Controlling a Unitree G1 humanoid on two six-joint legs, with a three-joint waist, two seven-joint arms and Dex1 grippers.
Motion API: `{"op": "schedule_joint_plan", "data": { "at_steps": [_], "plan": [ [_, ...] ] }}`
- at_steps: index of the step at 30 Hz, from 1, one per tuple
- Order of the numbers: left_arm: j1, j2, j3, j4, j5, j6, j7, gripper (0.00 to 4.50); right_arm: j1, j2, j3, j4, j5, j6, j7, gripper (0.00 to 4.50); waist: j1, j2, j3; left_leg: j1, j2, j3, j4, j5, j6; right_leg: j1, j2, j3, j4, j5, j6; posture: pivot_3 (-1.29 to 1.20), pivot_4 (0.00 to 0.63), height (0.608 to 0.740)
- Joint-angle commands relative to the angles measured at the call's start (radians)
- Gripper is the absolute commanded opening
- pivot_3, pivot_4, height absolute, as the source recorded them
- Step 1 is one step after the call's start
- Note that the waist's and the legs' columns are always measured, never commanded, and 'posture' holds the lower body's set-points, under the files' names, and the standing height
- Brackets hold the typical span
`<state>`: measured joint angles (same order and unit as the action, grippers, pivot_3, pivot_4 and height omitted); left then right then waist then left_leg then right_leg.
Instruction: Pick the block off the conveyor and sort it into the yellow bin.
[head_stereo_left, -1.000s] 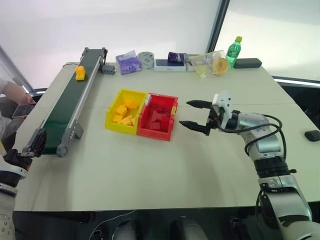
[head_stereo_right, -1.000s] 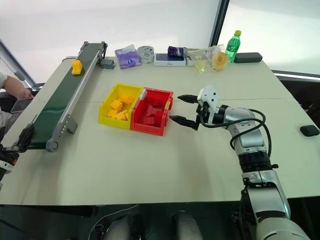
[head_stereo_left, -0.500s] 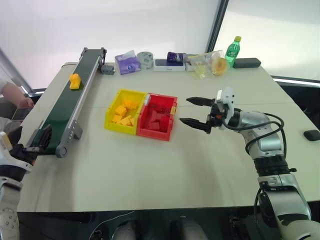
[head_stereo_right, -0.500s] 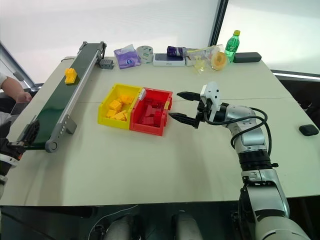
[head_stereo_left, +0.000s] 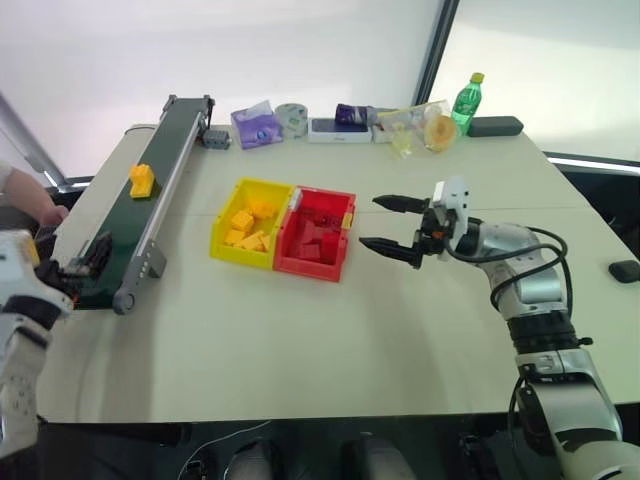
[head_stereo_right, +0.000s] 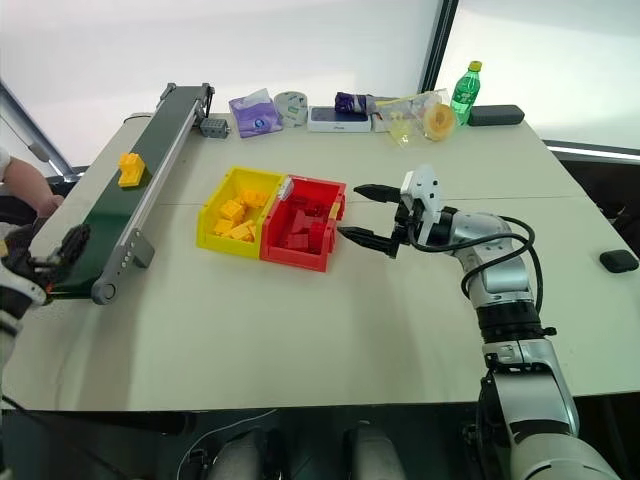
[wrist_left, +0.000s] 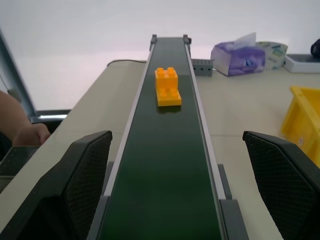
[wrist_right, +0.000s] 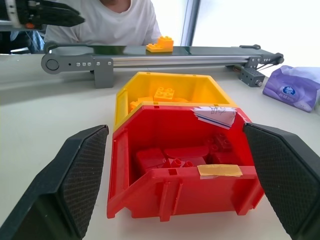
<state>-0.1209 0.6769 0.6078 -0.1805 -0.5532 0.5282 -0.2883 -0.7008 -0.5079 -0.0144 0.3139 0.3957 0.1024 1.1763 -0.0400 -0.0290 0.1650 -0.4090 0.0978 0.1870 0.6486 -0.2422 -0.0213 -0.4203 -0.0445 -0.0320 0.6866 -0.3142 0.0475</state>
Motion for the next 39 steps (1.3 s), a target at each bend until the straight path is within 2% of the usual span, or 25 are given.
{"op": "schedule_joint_plan", "data": {
  "at_steps": [1,6,12,19,26,29,33,34,39],
  "plan": [
    [-0.087,0.056,-0.033,0.12,0.032,0.067,0.004,4.43,-0.014,0.004,-0.011,-0.028,0.006,-0.008,-0.003,4.5,-0.001,0.0,0.0,0.0,0.0,0.0,0.0,0.0,0.0,0.0,0.0,0.0,0.0,0.0,0.0,0.0,0.15,0.74],
    [-0.23,0.107,-0.068,0.304,0.049,0.141,-0.008,4.43,-0.005,0.004,-0.01,-0.056,0.008,0.009,-0.017,4.5,-0.003,0.0,0.0,0.0,0.0,0.001,0.0,0.0,0.0,-0.001,0.0,0.0,0.0,0.0,0.0,0.0,0.15,0.74],
    [-0.304,0.152,-0.156,0.411,0.119,0.111,-0.08,4.43,0.005,-0.001,-0.012,-0.09,0.008,0.031,-0.036,4.5,-0.002,0.0,0.0,0.0,0.0,0.002,0.0,0.0,0.0,-0.002,0.0,0.0,0.0,0.0,0.0,0.0,0.15,0.74],
    [-0.375,0.142,-0.183,0.472,0.143,0.079,-0.123,4.43,0.017,-0.003,-0.013,-0.121,0.01,0.053,-0.054,4.5,0.001,0.0,0.0,-0.001,0.0,0.002,0.0,0.0,0.0,-0.002,0.0,0.0,0.0,0.0,0.0,0.0,0.15,0.74],
    [-0.385,0.14,-0.198,0.511,0.155,0.071,-0.155,4.43,0.015,-0.004,-0.015,-0.12,0.007,0.054,-0.06,4.5,-0.002,0.0,0.0,-0.001,0.0,0.002,0.0,0.0,0.0,-0.002,0.0,0.0,0.001,0.0,0.0,0.0,0.15,0.74],
    [-0.371,0.134,-0.187,0.518,0.161,0.092,-0.138,3.55,0.015,-0.007,-0.018,-0.115,0.007,0.049,-0.058,4.5,-0.002,0.0,0.0,-0.001,0.0,0.002,0.0,0.0,0.0,-0.002,0.0,0.0,0.001,0.0,0.0,0.0,0.15,0.74],
    [-0.368,0.118,-0.154,0.497,0.15,0.078,-0.117,1.51,0.016,-0.01,-0.019,-0.112,0.007,0.047,-0.057,4.5,0.0,0.0,0.0,-0.001,0.0,0.002,0.0,0.0,0.0,-0.002,0.0,0.0,0.001,0.0,0.0,0.0,0.15,0.74],
    [-0.374,0.116,-0.142,0.484,0.137,0.087,-0.115,1.3,0.016,-0.01,-0.019,-0.113,0.007,0.046,-0.057,4.5,0.001,0.0,0.0,-0.001,0.0,0.002,0.0,0.0,0.0,-0.002,0.0,0.0,0.001,0.0,0.0,0.0,0.15,0.74],
    [-0.37,0.104,-0.108,0.363,0.087,0.101,-0.131,1.34,0.017,-0.011,-0.018,-0.113,0.007,0.045,-0.057,4.5,0.001,0.0,0.0,-0.001,0.0,0.002,0.001,0.0,0.0,-0.002,0.0,0.0,0.001,0.0,0.0,0.0,0.15,0.74]
  ]
}}
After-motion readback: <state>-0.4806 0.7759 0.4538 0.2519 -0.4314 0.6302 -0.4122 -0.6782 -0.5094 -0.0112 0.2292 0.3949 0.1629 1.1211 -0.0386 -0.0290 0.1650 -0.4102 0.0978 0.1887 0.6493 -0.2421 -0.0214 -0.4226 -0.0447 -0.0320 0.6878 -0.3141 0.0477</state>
